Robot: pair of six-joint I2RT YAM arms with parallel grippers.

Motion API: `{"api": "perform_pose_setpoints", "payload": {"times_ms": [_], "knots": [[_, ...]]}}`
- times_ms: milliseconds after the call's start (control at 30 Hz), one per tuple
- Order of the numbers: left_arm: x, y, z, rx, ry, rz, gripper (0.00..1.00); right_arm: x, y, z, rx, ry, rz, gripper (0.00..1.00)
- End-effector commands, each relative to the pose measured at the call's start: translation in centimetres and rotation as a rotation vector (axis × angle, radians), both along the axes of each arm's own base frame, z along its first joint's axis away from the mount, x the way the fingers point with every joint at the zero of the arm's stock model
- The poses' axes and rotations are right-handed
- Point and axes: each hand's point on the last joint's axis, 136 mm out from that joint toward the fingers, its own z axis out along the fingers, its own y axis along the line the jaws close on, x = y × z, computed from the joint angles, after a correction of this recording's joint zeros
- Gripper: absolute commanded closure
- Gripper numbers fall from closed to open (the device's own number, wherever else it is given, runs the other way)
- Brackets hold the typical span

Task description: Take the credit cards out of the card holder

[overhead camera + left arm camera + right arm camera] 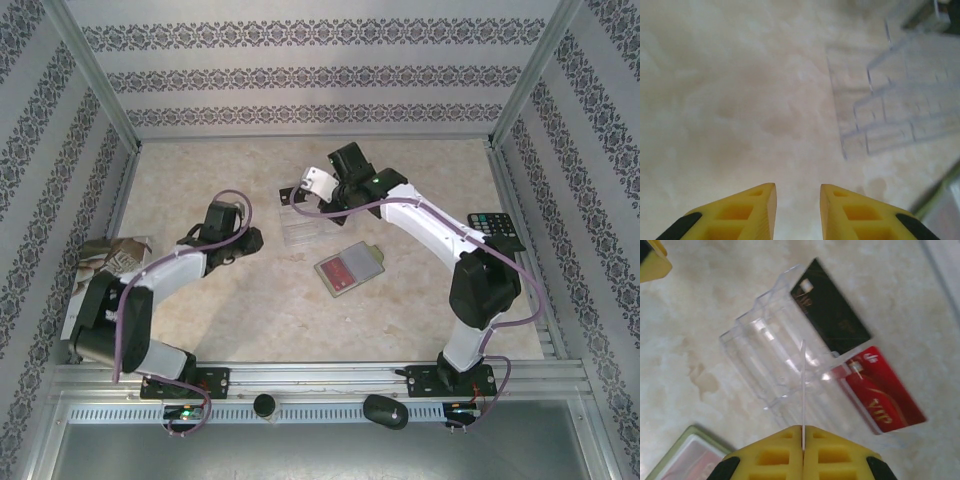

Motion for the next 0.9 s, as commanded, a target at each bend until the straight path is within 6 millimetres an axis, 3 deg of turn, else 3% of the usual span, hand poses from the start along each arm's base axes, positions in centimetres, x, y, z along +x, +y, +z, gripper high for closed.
{"api": "perform_pose_setpoints", "payload": {"times_ms": [0,67,167,400,533,867], "knots": [[4.0,1.1,2.3,0.044,-0.086,0.05,0.72,4.6,-2.0,2.6,0.019,-0.109,-0.121,1.0],[4.8,1.2,2.3,0.043,-0.085,0.052,0.72,7.8,-3.8,2.7,0.013,-0.136,-0.229,1.0],[5.8,0.9,2.0,0.04,-0.077,0.047,0.72,11.6,-5.8,1.0,-0.025,-0.137,-0.328,1.0],[7.1,0.5,1.6,0.05,-0.052,0.022,0.72,17.2,-8.3,-0.8,-0.077,-0.177,-0.397,1.0],[7.5,0.4,1.3,0.045,-0.037,0.014,0.72,16.9,-8.2,-2.8,-0.012,-0.049,-0.324,1.0],[7.6,0.5,0.7,0.012,-0.035,0.027,0.72,11.0,-6.7,-6.2,0.024,0.193,-0.163,1.0]]}}
